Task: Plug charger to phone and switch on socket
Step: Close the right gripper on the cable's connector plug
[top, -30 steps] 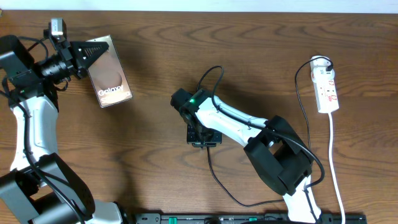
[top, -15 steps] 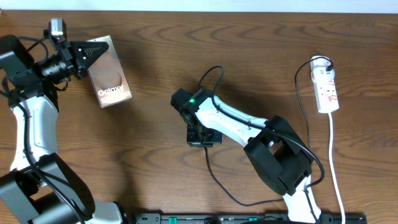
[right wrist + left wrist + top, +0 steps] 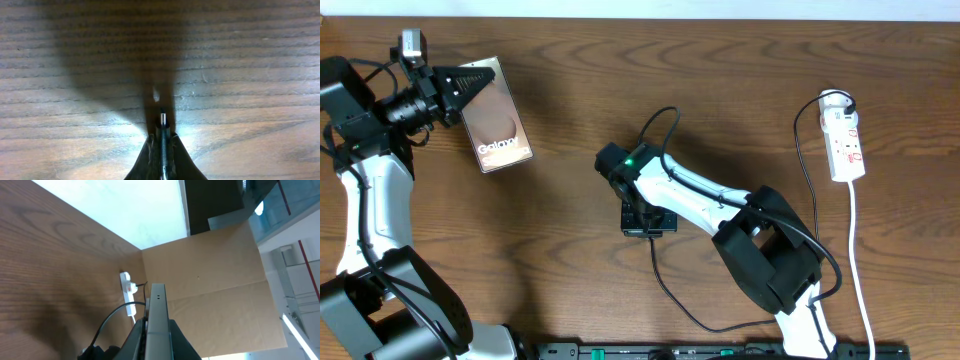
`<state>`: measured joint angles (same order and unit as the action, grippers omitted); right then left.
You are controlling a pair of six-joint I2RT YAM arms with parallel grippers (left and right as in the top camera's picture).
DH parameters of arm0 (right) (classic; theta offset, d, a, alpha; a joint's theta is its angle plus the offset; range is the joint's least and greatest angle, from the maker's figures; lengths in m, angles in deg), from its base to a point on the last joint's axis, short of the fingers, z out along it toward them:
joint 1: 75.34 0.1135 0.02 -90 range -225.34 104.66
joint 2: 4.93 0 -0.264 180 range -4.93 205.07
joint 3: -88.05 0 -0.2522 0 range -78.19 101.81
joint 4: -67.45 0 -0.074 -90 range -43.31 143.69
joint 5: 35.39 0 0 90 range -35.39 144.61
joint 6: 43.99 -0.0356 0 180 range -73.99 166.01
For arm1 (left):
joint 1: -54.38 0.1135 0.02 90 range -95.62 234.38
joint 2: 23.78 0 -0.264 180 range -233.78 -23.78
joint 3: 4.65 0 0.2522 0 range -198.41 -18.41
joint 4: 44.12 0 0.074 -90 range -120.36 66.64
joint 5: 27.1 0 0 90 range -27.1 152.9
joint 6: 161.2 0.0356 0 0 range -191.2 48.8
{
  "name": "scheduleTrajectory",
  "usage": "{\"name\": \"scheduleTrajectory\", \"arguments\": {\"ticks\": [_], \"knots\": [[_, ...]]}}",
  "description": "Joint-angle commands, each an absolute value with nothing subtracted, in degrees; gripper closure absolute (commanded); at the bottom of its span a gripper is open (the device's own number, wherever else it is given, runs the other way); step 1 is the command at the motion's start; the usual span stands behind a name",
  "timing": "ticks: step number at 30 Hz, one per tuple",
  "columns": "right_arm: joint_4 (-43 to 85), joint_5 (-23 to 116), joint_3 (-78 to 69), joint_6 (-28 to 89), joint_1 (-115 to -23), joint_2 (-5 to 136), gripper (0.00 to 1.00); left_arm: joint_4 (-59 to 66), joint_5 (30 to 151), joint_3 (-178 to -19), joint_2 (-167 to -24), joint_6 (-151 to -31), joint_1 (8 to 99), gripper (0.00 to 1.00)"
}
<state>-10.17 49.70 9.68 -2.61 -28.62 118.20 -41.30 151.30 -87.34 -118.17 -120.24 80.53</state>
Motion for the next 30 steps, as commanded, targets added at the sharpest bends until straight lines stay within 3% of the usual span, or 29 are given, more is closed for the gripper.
{"name": "scheduleTrajectory", "arguments": {"ticks": [1, 15, 30], "knots": [[-10.3, 49.0, 7.9, -2.8, -27.2, 118.0, 0.99, -41.6, 152.9, -87.6, -118.1, -119.7, 80.7, 0.93], [-8.2, 43.8, 3.0, -1.7, -27.1, 118.0, 0.95, -41.6, 152.9, -87.6, -118.1, -119.7, 80.7, 0.93], [-8.2, 42.8, 1.5, -1.7, -27.1, 118.0, 0.99, -41.6, 152.9, -87.6, -118.1, -119.7, 80.7, 0.93]]}}
